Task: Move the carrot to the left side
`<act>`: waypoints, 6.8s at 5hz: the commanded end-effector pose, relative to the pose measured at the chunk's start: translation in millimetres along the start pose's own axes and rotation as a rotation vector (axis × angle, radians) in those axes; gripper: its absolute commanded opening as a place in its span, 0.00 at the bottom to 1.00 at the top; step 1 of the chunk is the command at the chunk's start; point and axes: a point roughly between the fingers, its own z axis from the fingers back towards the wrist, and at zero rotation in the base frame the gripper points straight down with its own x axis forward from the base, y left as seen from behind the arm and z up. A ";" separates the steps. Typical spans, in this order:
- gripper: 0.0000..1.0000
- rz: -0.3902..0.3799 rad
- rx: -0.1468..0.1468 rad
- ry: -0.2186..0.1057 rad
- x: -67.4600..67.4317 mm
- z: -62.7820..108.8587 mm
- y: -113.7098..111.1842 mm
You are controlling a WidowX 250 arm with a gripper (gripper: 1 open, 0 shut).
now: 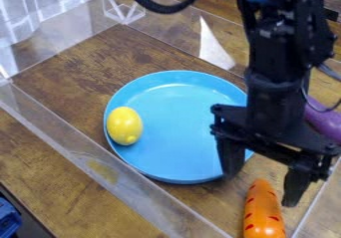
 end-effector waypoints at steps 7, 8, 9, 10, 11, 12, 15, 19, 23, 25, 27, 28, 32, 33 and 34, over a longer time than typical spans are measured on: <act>0.00 -0.030 0.027 0.048 1.1 -52.1 -13.1; 0.00 -0.040 0.035 0.057 1.9 -55.7 -13.1; 0.00 -0.051 0.044 0.068 2.6 -58.2 -13.7; 0.00 -0.065 0.049 0.080 3.3 -60.7 -15.4; 0.00 -0.081 0.054 0.093 3.7 -62.8 -17.5; 0.00 -0.099 0.059 0.105 4.0 -64.6 -20.8; 0.00 -0.157 0.072 0.135 2.2 -68.0 -30.5; 0.00 -0.213 0.082 0.164 -2.6 -70.8 -36.0; 0.00 -0.223 0.098 0.089 -3.3 -27.6 -28.3; 0.00 -0.160 0.123 -0.020 3.1 23.2 -6.1; 0.00 -0.053 0.180 -0.110 5.9 87.2 67.9; 0.00 0.000 0.184 -0.114 -6.5 96.1 110.8; 0.00 0.050 0.152 -0.112 -29.9 66.5 174.8; 0.00 0.029 0.142 -0.105 -29.8 55.4 170.6; 0.00 -0.009 0.137 -0.094 -30.3 43.1 163.0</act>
